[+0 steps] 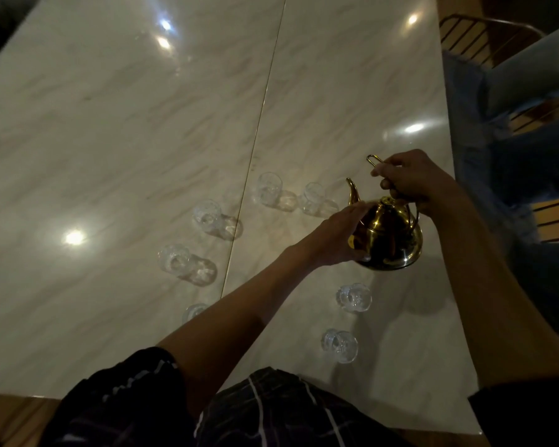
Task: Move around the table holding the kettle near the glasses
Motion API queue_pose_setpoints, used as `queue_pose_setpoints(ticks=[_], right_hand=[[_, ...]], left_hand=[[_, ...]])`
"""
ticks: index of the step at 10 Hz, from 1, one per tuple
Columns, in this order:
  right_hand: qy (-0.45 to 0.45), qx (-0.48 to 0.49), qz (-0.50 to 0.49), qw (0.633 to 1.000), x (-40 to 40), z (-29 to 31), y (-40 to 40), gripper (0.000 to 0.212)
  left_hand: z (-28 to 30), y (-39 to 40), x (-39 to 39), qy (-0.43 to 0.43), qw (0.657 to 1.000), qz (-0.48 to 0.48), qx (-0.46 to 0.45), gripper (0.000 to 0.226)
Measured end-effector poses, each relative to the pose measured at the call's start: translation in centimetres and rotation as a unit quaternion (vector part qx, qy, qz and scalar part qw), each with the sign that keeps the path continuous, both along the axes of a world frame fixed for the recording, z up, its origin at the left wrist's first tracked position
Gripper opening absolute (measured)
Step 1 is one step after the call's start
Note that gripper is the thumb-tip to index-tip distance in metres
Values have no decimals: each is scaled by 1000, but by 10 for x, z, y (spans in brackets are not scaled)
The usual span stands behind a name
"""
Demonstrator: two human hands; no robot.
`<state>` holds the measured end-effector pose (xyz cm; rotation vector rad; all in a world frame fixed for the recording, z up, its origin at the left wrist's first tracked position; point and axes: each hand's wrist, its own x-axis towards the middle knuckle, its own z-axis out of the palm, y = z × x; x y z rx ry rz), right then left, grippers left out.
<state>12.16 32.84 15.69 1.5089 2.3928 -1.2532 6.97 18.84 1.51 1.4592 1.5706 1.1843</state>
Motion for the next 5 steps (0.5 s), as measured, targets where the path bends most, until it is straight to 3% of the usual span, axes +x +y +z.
queue_pose_setpoints(ticks=[5], right_hand=[[0, 1, -4, 1000, 0, 3, 1, 24]], left_hand=[[4, 2, 2, 1, 1000, -4, -3, 99]])
